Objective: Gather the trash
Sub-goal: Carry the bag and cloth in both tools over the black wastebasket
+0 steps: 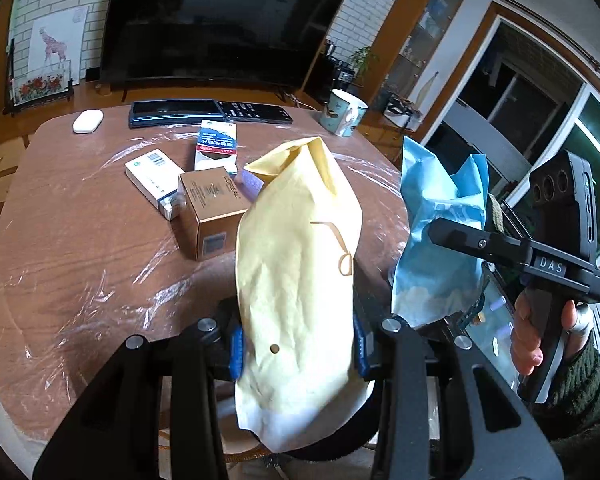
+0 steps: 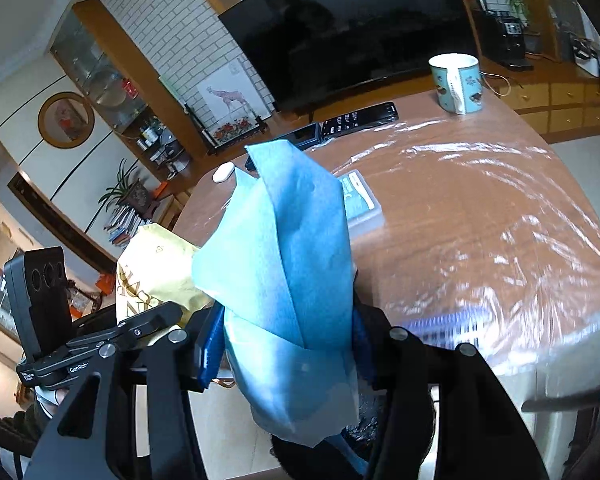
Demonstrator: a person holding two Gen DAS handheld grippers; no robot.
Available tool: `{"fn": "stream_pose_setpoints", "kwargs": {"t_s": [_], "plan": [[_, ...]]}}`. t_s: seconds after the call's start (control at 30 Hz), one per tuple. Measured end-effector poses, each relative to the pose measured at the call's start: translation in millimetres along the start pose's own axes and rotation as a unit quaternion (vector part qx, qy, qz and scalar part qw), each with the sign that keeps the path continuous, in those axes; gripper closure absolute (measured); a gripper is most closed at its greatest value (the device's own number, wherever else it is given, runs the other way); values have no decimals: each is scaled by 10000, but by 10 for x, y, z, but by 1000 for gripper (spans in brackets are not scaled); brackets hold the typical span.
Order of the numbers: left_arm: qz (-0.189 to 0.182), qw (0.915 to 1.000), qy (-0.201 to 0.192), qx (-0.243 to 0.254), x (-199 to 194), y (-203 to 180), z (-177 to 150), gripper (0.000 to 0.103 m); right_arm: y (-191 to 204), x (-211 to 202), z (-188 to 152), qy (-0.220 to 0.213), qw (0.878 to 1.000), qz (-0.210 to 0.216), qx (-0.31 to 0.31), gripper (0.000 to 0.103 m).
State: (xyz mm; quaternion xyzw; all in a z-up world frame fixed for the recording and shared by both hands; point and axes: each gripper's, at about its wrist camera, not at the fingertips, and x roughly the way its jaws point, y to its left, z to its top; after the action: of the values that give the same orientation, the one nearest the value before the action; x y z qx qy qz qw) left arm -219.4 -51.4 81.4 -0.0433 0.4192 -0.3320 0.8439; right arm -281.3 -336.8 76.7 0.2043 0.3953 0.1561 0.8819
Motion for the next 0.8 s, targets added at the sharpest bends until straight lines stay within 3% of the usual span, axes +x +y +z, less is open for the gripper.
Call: {"fn": "stream_pose_setpoints", "kwargs": {"t_s": [0.4,0.8], "plan": [[-184,9994,251,131,-98,-60,-312,63,159,-213,-419,125,9997,-200,19,52],[160,9988,439,-135,3,-324,-626,63,7,-205,-680,748,9960,-221,-430,52]]}}
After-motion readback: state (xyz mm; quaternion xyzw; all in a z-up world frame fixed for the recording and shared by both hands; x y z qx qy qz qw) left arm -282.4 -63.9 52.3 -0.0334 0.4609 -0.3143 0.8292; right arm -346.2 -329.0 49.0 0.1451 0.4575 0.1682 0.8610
